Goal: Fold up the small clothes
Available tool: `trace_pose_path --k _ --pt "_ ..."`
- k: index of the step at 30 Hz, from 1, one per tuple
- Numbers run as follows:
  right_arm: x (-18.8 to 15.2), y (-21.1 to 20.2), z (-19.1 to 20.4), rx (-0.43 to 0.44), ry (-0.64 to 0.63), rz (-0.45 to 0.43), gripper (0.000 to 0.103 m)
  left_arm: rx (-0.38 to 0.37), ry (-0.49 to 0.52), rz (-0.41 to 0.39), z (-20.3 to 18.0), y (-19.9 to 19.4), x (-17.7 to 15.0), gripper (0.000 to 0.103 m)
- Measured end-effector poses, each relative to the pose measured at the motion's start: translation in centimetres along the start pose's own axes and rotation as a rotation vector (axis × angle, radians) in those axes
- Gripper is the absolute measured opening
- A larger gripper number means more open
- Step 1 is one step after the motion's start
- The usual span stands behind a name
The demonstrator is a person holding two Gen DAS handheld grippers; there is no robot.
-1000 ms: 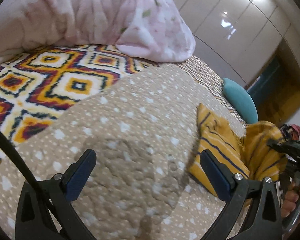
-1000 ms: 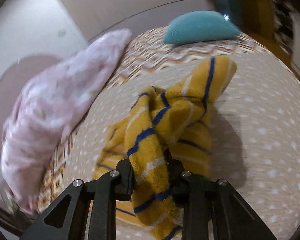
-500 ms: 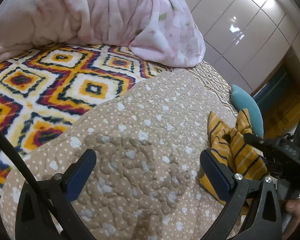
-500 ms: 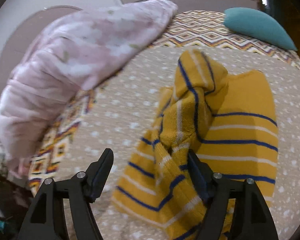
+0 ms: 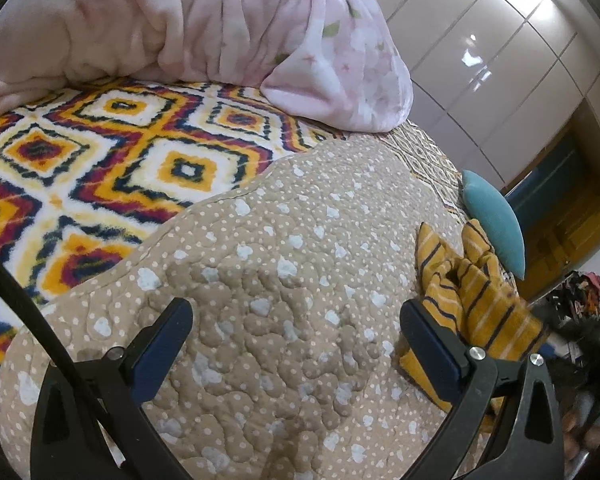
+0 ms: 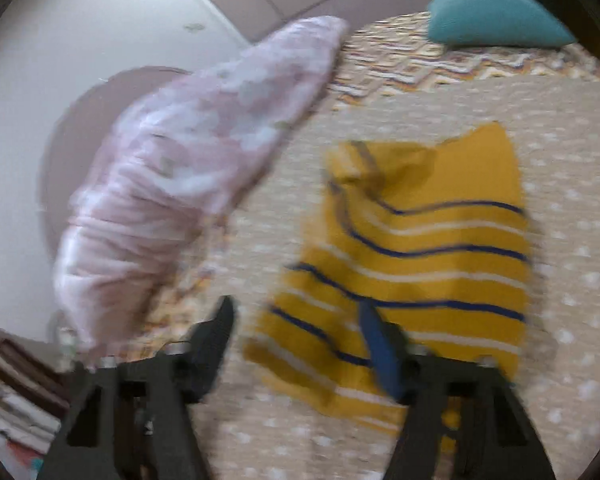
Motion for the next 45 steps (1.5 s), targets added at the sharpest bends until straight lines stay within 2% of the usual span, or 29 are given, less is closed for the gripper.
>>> trace_pose_path --k 4,7,10,12,15,19,22,23,24,26,29,32,37,40,42,44,45 --pt "-0.9 3.5 0.3 0.048 0.061 0.067 0.038 0.006 0.01 -0.002 -0.1 0.0 -0.1 0.103" --pt "-1.5 6.0 1.0 0.039 0.047 0.106 0.04 0.005 0.014 0.007 -0.2 0.3 -0.2 0.103" --pt "-1.6 7.2 2.3 0.014 -0.014 0.104 0.045 -0.001 0.011 0.018 -0.3 0.4 -0.4 0.103" --pt "-1.8 7.2 3.2 0.005 -0.065 0.104 0.058 -0.004 0.009 0.02 -0.3 0.5 -0.4 0.103" --pt "-1.7 6.1 5.9 0.043 -0.177 0.118 0.059 -0.01 0.004 0.02 -0.4 0.6 -0.5 0.103" --pt "-0.3 3.4 8.6 0.116 -0.256 0.068 0.059 -0.008 0.011 0.026 -0.7 0.9 -0.7 0.103" --pt "1.0 2.4 7.5 0.026 -0.261 0.007 0.059 -0.011 0.008 0.032 -0.8 1.2 -0.8 0.103" --pt "1.2 2.6 6.1 -0.063 -0.263 -0.011 0.055 -0.012 0.008 0.033 -0.9 1.2 -0.8 0.103" --pt "1.2 3.0 5.1 -0.123 -0.265 -0.013 0.038 -0.012 0.008 0.032 -0.9 1.2 -0.8 0.103" --pt "0.7 4.4 3.2 -0.185 -0.249 0.019 0.026 -0.012 0.01 0.031 -1.0 1.2 -0.8 0.103" --pt "-1.0 7.5 1.9 -0.159 -0.189 0.098 0.025 -0.017 0.017 0.028 -1.3 1.2 -0.9 0.103" --pt "-1.3 8.8 2.4 -0.082 -0.156 0.117 0.026 -0.013 0.025 0.027 -1.5 1.2 -1.0 0.103" --pt "-1.2 9.0 2.5 -0.004 -0.108 0.165 0.026 -0.014 0.025 0.036 -1.6 1.4 -1.2 0.103" --pt "-1.4 8.3 2.8 -0.017 -0.149 0.206 0.026 -0.021 0.024 0.035 -1.7 1.3 -1.2 0.103" --pt "-0.7 7.1 3.7 -0.003 -0.184 0.192 0.027 -0.024 0.026 0.035 -1.7 1.3 -1.2 0.103" --pt "1.3 5.1 5.3 0.047 -0.202 0.113 0.027 -0.024 0.024 0.035 -1.6 1.3 -1.2 0.103" --pt "2.1 4.6 5.5 0.043 -0.201 0.086 0.027 -0.023 0.022 0.037 -1.6 1.4 -1.3 0.103"
Point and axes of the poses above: each gripper's, at about its wrist camera, not at the fingertips, and y roughly the way its jaws point, z to its left, x to its top, the point moved 10 cm from there along y, roughly the way its jaws point, and after that the axes turned 1 degree about -x, right-handed, at the moved point
